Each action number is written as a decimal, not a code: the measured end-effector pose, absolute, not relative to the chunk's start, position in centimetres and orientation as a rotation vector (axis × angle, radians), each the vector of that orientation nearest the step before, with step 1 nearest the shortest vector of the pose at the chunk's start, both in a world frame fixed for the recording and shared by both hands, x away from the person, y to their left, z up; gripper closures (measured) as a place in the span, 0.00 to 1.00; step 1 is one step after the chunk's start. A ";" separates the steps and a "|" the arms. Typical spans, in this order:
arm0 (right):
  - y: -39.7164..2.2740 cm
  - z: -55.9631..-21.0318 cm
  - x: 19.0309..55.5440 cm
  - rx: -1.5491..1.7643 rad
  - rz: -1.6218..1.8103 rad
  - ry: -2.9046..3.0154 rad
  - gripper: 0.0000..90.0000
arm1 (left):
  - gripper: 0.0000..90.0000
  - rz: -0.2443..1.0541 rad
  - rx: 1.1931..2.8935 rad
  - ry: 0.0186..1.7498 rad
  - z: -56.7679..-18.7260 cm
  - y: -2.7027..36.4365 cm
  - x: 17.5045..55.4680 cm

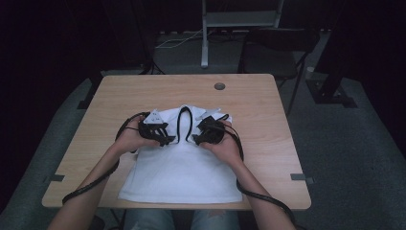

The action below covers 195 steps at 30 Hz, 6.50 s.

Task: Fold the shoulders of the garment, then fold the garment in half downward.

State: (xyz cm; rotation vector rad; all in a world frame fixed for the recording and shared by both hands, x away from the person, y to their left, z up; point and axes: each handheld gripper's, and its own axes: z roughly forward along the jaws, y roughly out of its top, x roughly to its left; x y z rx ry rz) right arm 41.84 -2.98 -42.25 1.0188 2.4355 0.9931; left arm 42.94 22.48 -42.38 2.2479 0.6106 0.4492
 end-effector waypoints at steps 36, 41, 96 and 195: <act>-15.6 -41.1 38.7 1.332 1.073 2.161 0.22 | 0.32 0.648 1.943 0.802 -41.0 30.7 39.0; -16.6 -41.3 38.2 1.353 1.076 2.143 0.22 | 0.32 0.660 1.933 0.811 -41.0 31.3 38.8; -11.8 -42.2 49.5 1.384 0.858 2.297 0.57 | 0.58 0.476 2.107 1.037 -43.4 30.1 50.0; -13.2 -35.4 49.7 1.401 1.238 2.152 0.92 | 0.94 0.463 1.811 1.016 -35.1 29.3 50.6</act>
